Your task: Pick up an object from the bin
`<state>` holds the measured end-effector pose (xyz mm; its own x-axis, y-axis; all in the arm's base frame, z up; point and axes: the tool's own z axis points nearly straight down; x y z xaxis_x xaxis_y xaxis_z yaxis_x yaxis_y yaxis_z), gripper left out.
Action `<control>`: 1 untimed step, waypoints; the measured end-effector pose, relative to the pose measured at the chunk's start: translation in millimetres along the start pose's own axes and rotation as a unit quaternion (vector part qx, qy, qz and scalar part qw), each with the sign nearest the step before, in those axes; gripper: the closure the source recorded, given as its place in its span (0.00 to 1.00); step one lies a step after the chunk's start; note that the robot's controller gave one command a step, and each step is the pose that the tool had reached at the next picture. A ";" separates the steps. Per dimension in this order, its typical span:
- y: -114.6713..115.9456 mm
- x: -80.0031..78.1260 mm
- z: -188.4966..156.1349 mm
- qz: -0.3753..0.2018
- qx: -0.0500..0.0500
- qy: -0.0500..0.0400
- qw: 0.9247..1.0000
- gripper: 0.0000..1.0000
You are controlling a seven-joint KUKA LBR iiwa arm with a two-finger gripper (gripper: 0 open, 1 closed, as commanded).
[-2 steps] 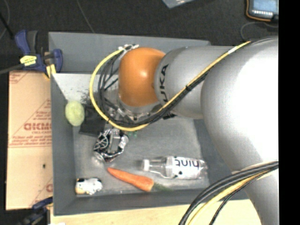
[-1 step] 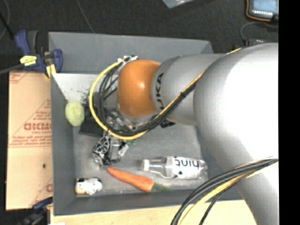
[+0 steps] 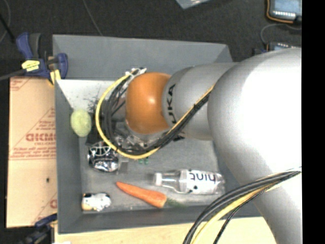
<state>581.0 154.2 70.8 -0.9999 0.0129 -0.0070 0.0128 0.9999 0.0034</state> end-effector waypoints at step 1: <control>0.2 0.1 0.0 0.000 0.000 0.000 1.000 1.00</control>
Offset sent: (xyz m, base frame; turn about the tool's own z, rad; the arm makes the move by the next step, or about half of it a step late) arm -0.0071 0.0051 0.0959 -0.0077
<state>580.9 154.5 70.8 -0.9999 0.0138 -0.0067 0.0138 0.9999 0.0040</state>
